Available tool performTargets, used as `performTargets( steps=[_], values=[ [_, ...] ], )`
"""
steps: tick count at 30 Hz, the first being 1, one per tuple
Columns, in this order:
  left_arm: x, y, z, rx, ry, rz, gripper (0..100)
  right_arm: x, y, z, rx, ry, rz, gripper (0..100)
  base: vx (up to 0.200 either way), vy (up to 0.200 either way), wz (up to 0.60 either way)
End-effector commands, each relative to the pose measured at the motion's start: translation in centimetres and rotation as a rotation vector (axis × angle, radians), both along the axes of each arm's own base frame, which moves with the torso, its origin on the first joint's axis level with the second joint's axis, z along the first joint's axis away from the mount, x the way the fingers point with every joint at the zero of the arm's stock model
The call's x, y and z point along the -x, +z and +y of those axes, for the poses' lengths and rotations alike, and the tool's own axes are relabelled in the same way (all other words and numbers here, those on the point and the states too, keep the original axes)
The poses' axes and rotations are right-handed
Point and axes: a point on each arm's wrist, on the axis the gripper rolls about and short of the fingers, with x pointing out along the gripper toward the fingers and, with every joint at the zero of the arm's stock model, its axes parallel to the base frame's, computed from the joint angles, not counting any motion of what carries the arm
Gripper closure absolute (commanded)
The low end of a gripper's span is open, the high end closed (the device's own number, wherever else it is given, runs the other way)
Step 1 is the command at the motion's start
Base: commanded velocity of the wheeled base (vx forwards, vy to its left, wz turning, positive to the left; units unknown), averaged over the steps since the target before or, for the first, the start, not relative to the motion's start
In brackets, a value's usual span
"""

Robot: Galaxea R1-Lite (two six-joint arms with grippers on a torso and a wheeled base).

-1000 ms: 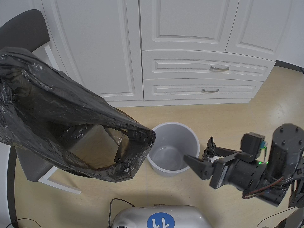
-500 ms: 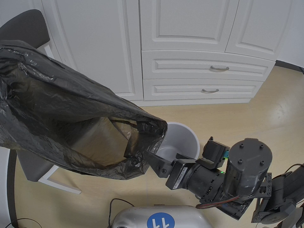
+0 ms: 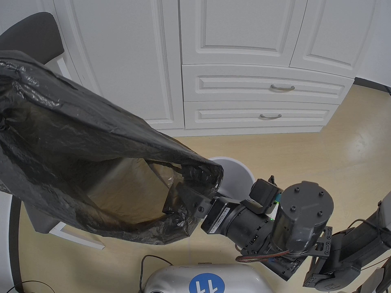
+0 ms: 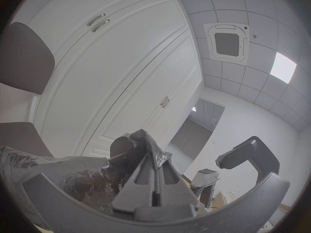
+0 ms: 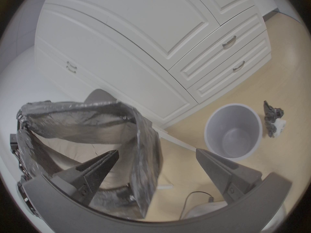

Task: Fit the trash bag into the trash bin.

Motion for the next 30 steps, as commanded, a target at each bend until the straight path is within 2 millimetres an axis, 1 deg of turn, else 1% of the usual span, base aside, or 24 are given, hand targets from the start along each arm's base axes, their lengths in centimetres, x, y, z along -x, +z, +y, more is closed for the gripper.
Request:
performTargets(
  steps=[1,3,26,27,30],
  values=[
    [0.4,0.1,0.0,0.005,-0.023,-0.011,100,-0.6,-2.1,1.1,-0.018,0.004,0.005,0,0.000,0.000,0.00],
    [0.4,0.1,0.0,0.005,-0.023,-0.011,100,-0.6,-2.3,1.2,-0.019,0.006,0.004,0,0.000,0.000,0.00],
    [0.4,0.0,0.0,0.003,-0.022,-0.010,100,-0.2,-1.5,1.0,-0.026,0.007,-0.017,0,0.000,0.000,0.00],
    [0.4,0.1,0.0,0.003,-0.022,-0.013,100,-0.1,-1.3,0.9,-0.029,0.007,-0.022,100,0.000,0.000,0.00],
    [0.4,0.0,0.0,0.003,-0.022,-0.011,100,0.1,-0.6,0.6,-0.037,0.008,-0.037,100,0.000,0.000,0.00]
  ],
)
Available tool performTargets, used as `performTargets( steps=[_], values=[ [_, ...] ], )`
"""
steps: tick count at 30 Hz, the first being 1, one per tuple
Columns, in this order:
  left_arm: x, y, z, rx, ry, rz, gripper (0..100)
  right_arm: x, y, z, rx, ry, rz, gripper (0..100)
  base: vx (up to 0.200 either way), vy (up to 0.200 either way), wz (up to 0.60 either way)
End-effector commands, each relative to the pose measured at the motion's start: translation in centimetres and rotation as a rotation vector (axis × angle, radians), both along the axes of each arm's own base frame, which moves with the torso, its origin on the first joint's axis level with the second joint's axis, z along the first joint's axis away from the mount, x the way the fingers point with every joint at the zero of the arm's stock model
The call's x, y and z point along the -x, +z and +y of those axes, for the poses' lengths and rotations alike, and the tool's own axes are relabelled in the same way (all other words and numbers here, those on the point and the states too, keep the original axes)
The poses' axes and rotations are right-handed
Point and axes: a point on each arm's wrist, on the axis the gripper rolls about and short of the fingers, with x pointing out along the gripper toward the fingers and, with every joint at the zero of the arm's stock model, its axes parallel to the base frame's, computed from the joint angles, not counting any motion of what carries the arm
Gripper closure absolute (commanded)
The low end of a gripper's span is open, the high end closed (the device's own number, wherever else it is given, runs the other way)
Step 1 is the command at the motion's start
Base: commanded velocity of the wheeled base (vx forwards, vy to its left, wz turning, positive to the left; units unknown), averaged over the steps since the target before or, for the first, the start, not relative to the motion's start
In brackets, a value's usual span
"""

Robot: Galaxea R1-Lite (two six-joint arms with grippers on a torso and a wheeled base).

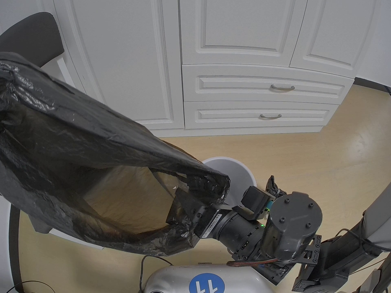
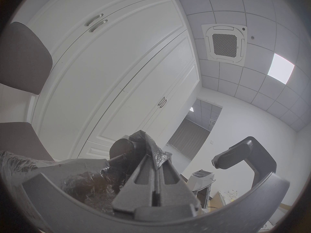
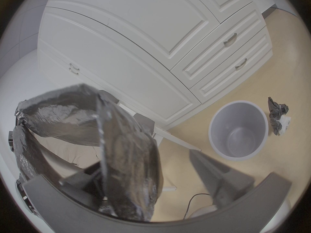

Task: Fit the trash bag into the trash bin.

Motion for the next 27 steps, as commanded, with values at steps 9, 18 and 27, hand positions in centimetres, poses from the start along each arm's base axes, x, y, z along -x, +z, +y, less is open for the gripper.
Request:
performTargets(
  steps=[9,18,27],
  values=[
    [-0.3,-0.2,-0.1,-0.004,0.000,0.014,100,0.5,1.4,-0.8,-0.001,0.001,-0.045,100,0.000,0.000,0.00],
    [-1.2,-2.3,-0.5,-0.098,0.012,0.030,100,-0.3,8.4,-6.9,0.030,-0.192,-0.302,100,0.000,0.000,0.00],
    [-5.4,-5.5,-1.8,-0.295,0.095,0.151,100,1.9,12.3,-11.1,0.067,-0.236,-0.335,100,0.000,0.000,0.00]
  ],
)
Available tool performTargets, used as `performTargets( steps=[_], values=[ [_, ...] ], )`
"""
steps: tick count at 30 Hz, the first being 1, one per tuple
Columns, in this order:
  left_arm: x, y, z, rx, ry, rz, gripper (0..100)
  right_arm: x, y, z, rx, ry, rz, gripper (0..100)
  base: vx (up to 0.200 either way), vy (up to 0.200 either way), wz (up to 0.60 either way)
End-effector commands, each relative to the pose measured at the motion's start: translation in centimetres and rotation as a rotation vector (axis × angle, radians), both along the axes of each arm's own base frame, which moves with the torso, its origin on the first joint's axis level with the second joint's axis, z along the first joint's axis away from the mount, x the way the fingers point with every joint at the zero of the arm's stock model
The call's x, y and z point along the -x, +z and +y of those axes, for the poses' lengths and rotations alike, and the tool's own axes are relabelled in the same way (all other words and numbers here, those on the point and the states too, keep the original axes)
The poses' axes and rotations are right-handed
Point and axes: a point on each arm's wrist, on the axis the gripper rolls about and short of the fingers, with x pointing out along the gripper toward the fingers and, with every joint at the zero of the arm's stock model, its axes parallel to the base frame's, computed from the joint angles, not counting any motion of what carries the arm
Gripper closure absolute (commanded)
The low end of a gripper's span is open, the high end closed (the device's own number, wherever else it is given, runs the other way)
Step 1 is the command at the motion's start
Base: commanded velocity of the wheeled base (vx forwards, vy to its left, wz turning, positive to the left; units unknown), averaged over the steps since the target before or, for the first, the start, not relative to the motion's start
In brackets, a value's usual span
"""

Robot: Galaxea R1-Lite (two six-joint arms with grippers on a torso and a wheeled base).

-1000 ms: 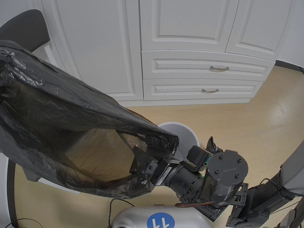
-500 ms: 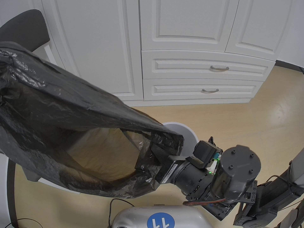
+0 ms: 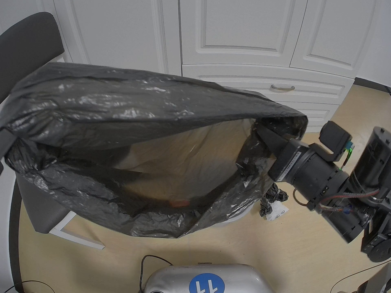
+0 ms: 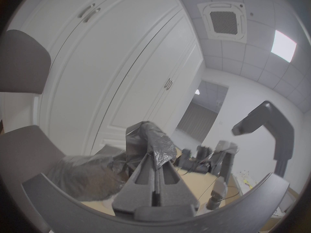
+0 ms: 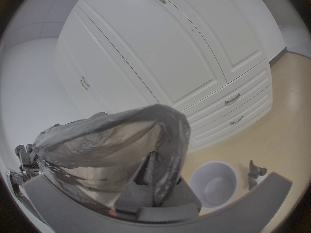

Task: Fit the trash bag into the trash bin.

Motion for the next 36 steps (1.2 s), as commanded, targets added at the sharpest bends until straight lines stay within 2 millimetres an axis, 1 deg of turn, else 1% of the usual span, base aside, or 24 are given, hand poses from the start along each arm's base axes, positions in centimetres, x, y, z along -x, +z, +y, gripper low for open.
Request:
performTargets(
  steps=[1,2,3,4,5,7,9,12,17,22,23,24,26,27,28,30,33,36],
  values=[
    [-4.1,-2.9,-1.4,-0.131,0.073,0.181,100,1.9,3.6,-3.5,-0.038,-0.034,-0.051,100,0.000,0.000,0.00],
    [-5.3,-3.6,-2.0,-0.165,0.108,0.223,100,1.8,3.4,-3.4,-0.021,-0.038,-0.034,100,0.000,0.000,0.00],
    [-6.1,-4.0,-2.6,-0.185,0.135,0.250,100,1.7,3.2,-3.3,-0.010,-0.043,-0.027,100,0.000,0.000,0.00],
    [-6.2,-4.0,-2.7,-0.187,0.141,0.252,100,1.7,3.2,-3.2,-0.009,-0.045,-0.026,100,0.000,0.000,0.00],
    [-7.4,-4.8,-3.7,-0.213,0.199,0.297,100,1.5,2.9,-3.1,0.001,-0.060,-0.014,100,0.000,0.000,0.00],
    [-8.1,-5.2,-4.8,-0.230,0.250,0.316,100,1.2,2.5,-2.8,0.016,-0.070,-0.002,100,0.000,0.000,0.00],
    [-8.2,-5.1,-5.6,-0.226,0.277,0.312,100,1.0,2.1,-2.8,0.031,-0.081,0.006,100,0.000,0.000,0.00],
    [-8.0,-5.0,-5.9,-0.220,0.294,0.299,100,0.7,1.9,-3.1,0.049,-0.099,0.012,100,0.000,0.000,0.00],
    [-7.7,-4.9,-6.1,-0.220,0.281,0.292,100,0.4,0.9,-3.9,0.168,-0.143,0.037,100,0.000,0.000,0.00],
    [-7.5,-5.2,-6.9,-0.230,0.238,0.303,100,0.4,-0.9,-4.6,0.329,-0.224,0.051,100,0.000,0.000,0.00],
    [-7.5,-5.2,-6.9,-0.230,0.238,0.303,100,0.4,-0.9,-4.6,0.329,-0.224,0.051,100,0.000,0.000,0.00],
    [-7.6,-5.4,-7.2,-0.237,0.227,0.309,100,0.4,-1.4,-4.8,0.377,-0.247,0.055,100,0.000,0.000,0.00],
    [-7.8,-5.8,-7.7,-0.245,0.210,0.325,100,0.6,-2.4,-5.3,0.466,-0.285,0.062,100,0.000,0.000,0.00],
    [-7.8,-5.8,-7.7,-0.245,0.210,0.325,100,0.6,-2.4,-5.3,0.466,-0.285,0.062,100,0.000,0.000,0.00],
    [-8.0,-6.0,-8.1,-0.243,0.202,0.327,100,0.9,-3.1,-5.7,0.528,-0.295,0.062,100,0.000,0.000,0.00],
    [-8.2,-6.3,-8.4,-0.242,0.197,0.333,100,1.2,-3.6,-6.1,0.578,-0.305,0.060,100,0.000,0.000,0.00],
    [-8.3,-6.8,-8.8,-0.241,0.185,0.328,100,1.7,-4.1,-6.6,0.637,-0.307,0.052,100,0.000,0.000,0.00],
    [-8.4,-7.0,-9.3,-0.239,0.170,0.328,100,2.0,-4.1,-6.8,0.655,-0.309,0.043,100,0.000,0.000,0.00]
  ],
)
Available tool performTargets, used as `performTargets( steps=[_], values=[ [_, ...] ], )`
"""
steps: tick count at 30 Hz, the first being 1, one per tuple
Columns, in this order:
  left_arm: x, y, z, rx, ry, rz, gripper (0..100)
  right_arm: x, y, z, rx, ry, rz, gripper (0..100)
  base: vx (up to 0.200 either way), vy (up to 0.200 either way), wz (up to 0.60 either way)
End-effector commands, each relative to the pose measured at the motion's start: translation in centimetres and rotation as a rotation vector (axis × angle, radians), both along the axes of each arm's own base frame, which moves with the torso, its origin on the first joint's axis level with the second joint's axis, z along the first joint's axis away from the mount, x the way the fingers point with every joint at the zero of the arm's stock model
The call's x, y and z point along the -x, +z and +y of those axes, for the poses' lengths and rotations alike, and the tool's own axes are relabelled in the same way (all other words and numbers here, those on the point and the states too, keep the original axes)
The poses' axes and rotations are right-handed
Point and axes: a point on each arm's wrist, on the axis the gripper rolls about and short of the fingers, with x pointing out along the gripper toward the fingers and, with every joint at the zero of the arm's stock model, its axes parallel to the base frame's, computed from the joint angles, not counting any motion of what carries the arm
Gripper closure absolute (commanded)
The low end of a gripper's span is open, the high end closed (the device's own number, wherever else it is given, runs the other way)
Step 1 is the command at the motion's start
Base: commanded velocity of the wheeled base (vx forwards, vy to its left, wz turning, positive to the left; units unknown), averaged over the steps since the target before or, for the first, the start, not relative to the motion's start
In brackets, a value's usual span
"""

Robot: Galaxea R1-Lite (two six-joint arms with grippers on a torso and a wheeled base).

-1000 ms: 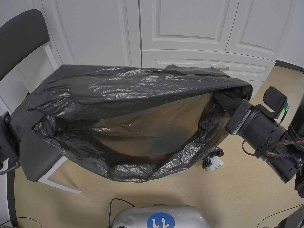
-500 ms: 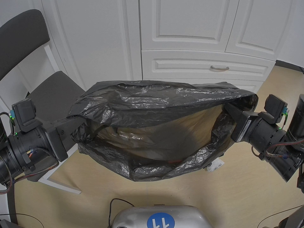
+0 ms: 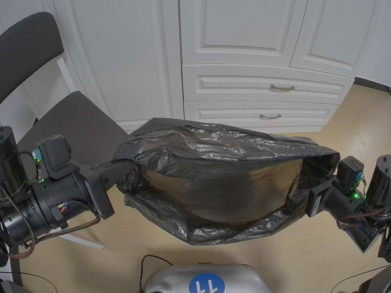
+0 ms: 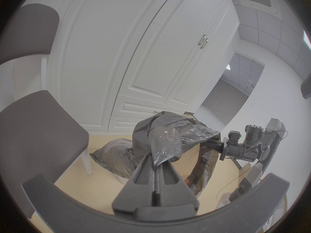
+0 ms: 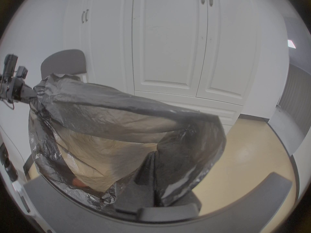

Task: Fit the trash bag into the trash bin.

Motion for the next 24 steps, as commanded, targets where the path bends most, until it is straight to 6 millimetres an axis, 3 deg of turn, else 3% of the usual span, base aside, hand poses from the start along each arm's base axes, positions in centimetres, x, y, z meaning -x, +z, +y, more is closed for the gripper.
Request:
performTargets(
  steps=[1,4,7,9,12,17,24],
  values=[
    [-0.6,-1.3,-1.4,-0.023,-0.027,0.044,100,0.7,0.1,-0.8,0.013,-0.002,-0.013,100,0.000,0.000,0.00],
    [-1.1,-1.2,-1.8,-0.011,-0.029,0.034,100,0.9,0.5,-1.0,0.006,-0.002,-0.027,100,0.000,0.000,0.00],
    [-2.8,0.1,-3.2,0.031,-0.034,-0.015,100,0.5,1.2,-1.3,0.018,-0.023,-0.052,100,0.000,0.000,0.00],
    [-4.1,1.2,-4.7,0.050,-0.047,-0.045,100,-0.5,2.5,-1.8,0.043,-0.062,-0.089,100,0.000,0.000,0.00],
    [-4.4,1.8,-6.5,0.063,-0.081,-0.058,100,-0.8,3.2,-2.5,0.058,-0.085,-0.124,100,0.000,0.000,0.00],
    [-4.6,0.8,-7.8,0.061,-0.110,-0.043,100,0.3,3.3,-3.4,0.046,-0.032,-0.138,100,0.000,0.000,0.00],
    [-6.4,-2.0,-9.3,0.115,-0.093,-0.022,100,-0.4,2.8,-3.7,0.060,-0.049,-0.118,100,0.000,0.000,0.00]
  ],
)
